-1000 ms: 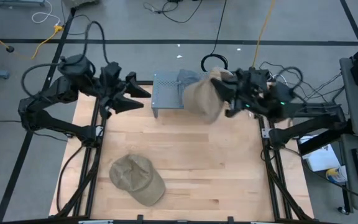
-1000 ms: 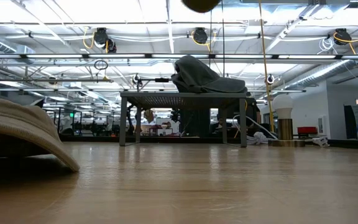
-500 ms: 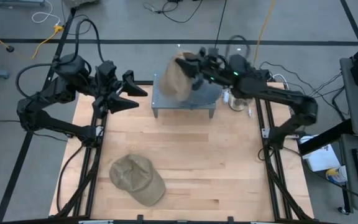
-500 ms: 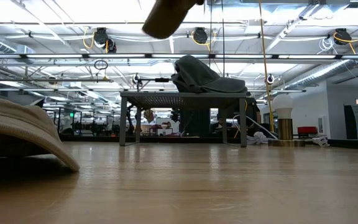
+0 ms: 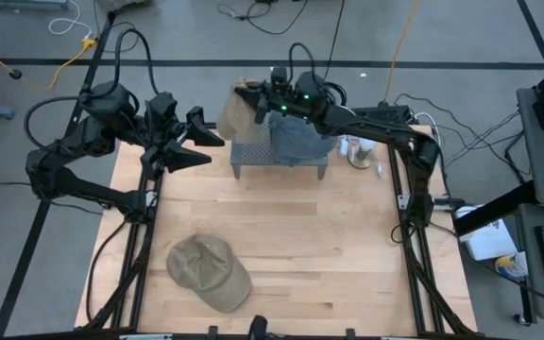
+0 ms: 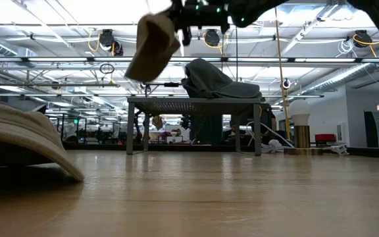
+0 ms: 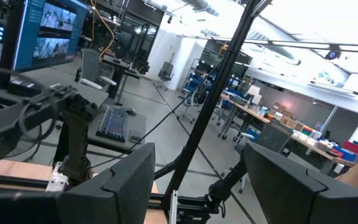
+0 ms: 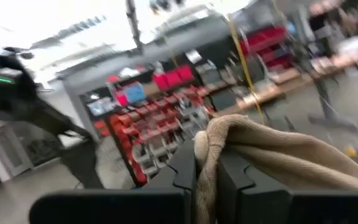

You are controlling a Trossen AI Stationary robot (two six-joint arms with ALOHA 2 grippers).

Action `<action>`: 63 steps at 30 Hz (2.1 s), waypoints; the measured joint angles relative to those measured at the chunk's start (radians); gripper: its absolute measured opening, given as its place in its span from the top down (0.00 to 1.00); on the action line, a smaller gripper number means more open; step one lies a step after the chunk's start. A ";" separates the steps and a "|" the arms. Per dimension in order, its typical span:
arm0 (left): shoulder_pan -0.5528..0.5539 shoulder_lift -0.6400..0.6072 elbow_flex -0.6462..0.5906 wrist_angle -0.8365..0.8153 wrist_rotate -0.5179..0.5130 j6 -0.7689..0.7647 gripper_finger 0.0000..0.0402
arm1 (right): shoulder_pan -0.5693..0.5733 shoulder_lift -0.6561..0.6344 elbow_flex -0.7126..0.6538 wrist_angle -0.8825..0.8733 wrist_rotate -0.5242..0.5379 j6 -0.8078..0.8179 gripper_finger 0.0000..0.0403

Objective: Pick & Place hat
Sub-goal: Put the top brown cap on the shelf

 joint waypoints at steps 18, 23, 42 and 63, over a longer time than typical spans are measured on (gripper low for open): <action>0.000 0.000 0.000 0.000 0.000 0.004 0.37 | -0.011 0.012 -0.001 -0.407 0.056 0.076 0.96; 0.000 0.000 0.000 0.000 0.000 0.009 0.37 | -0.012 -0.015 -0.001 -0.451 0.057 0.051 0.96; 0.000 0.002 0.000 -0.002 -0.001 0.038 0.37 | -0.013 -0.057 -0.001 -0.744 0.141 -0.375 0.96; 0.000 0.002 0.000 -0.034 -0.004 0.026 0.37 | -0.012 -0.056 -0.001 -0.873 0.241 -0.661 0.65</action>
